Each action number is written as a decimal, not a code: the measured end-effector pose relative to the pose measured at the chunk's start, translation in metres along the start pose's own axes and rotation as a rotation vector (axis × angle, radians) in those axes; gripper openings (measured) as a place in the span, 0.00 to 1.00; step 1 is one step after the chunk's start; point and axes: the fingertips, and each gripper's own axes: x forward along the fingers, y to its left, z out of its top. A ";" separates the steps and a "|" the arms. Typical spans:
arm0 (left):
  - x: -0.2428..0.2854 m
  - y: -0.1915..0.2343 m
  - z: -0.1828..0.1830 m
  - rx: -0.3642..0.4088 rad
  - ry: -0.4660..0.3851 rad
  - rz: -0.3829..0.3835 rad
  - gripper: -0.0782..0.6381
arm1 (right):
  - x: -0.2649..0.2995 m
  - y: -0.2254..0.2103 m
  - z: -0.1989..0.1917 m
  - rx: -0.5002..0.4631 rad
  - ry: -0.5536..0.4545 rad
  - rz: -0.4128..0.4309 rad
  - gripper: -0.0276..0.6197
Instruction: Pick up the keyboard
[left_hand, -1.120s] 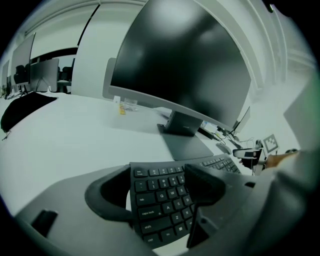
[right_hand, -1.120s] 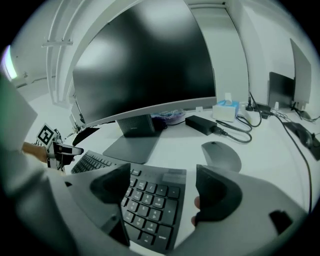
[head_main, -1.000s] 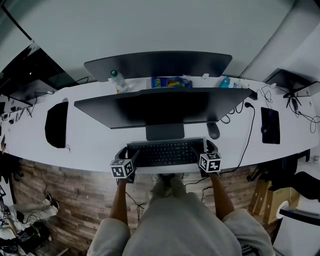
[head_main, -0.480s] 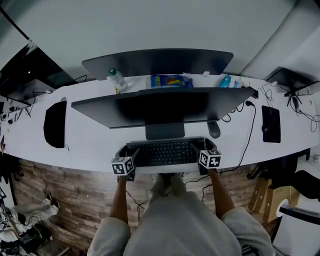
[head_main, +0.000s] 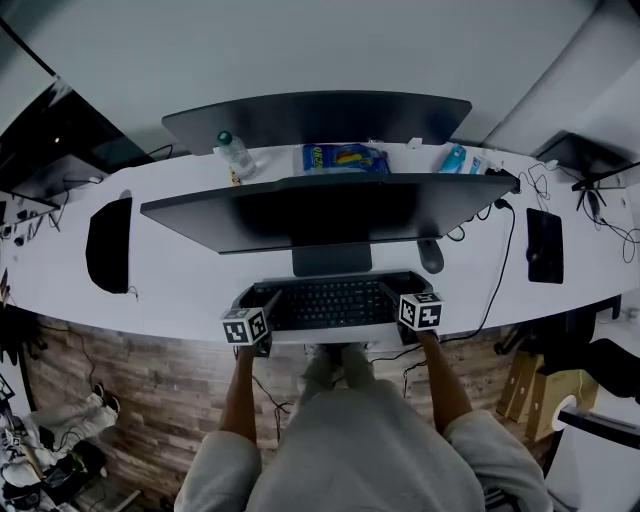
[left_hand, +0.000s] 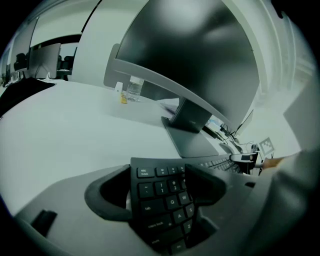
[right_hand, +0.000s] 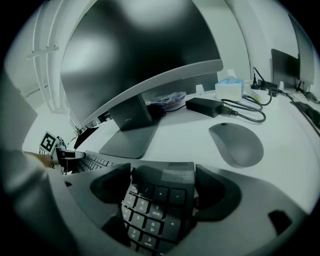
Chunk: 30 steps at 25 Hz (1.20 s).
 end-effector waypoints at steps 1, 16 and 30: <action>0.000 0.000 0.000 0.000 -0.001 0.000 0.55 | 0.000 0.001 -0.001 -0.004 0.000 -0.001 0.65; 0.001 0.002 0.001 -0.022 -0.016 0.027 0.55 | 0.001 0.000 -0.002 0.000 -0.008 -0.026 0.65; -0.004 -0.002 0.008 -0.037 -0.027 0.026 0.55 | -0.002 0.003 -0.003 0.010 -0.009 -0.033 0.65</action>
